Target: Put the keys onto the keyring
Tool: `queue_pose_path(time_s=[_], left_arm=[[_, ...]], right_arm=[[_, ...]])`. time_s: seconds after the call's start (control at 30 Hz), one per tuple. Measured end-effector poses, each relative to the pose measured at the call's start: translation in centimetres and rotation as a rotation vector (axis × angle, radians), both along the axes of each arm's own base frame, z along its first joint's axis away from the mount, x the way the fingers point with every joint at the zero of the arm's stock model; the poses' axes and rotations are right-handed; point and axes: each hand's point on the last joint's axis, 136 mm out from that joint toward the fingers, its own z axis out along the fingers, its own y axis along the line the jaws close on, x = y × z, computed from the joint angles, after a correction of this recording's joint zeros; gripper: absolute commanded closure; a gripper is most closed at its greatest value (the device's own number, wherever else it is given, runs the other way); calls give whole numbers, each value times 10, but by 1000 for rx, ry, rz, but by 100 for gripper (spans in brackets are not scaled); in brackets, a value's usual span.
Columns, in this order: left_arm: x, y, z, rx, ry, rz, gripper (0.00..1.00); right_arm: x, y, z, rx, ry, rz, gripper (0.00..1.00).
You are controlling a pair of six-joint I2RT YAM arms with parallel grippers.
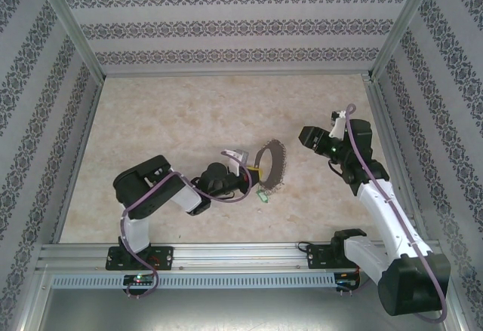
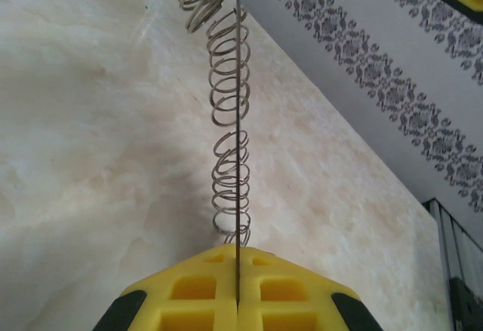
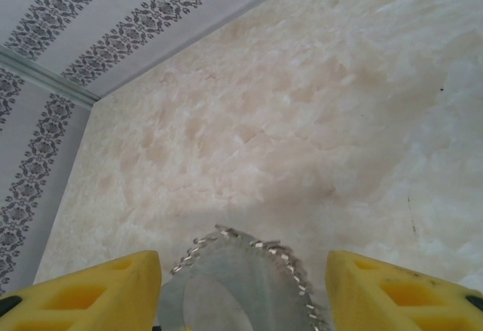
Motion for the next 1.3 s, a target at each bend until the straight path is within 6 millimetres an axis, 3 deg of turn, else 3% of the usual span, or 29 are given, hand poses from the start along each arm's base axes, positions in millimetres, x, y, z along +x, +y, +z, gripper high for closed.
queue_pose_path(time_s=[0.37, 0.63, 1.07, 1.23, 1.3], left_arm=[[33, -4, 7, -90, -2, 73, 100], [69, -1, -4, -113, 16, 167, 100], [105, 2, -10, -159, 24, 265, 100], [115, 6, -13, -188, 37, 301, 96], [120, 9, -14, -201, 46, 318, 90]], right_arm=[[2, 4, -2, -5, 0, 28, 40], [-5, 21, -5, 3, 6, 84, 40], [-54, 73, -81, 28, 253, 207, 40], [-62, 79, -102, 18, 329, 195, 40], [-61, 77, -104, 15, 339, 178, 40]])
